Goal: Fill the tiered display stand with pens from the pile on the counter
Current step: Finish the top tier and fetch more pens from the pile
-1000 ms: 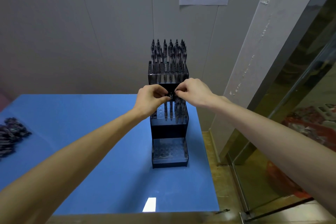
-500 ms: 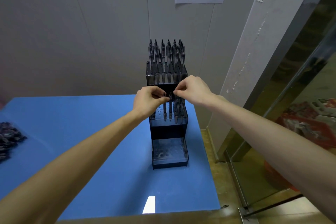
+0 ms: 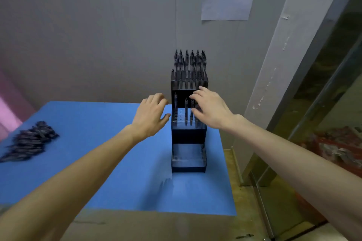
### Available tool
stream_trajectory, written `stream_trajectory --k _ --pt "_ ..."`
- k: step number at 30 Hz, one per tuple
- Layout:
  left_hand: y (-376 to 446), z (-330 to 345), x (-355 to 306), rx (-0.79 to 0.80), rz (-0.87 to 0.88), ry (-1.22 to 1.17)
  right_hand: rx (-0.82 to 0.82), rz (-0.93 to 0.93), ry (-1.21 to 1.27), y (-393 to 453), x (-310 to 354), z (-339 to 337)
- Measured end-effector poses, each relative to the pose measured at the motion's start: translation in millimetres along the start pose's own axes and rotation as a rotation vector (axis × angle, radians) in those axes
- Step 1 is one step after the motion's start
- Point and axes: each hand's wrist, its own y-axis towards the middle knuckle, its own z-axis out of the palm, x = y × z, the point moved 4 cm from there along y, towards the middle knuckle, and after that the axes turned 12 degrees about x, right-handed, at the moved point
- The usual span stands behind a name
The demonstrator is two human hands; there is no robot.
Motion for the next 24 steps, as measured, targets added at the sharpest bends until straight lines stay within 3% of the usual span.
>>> stream_trajectory --k 7,12,18,24 --pt "-137.2 -3.6 46.3 0.298 -0.25 0.232 0.031 -0.091 0.015 -31.6 74.2 32.1" --pt "-230.1 -16.8 89.2 0.452 -0.503 0.254 0.184 -0.131 -0.032 -34.7 149.0 60.9" --pt "-303.6 -41.9 158.5 0.515 -0.703 0.185 0.305 -0.132 -0.013 -6.6 226.7 80.1" --pt "-356.9 -45.2 252.1 0.575 -0.732 0.127 0.302 -0.063 0.002 58.4 319.1 100.0"
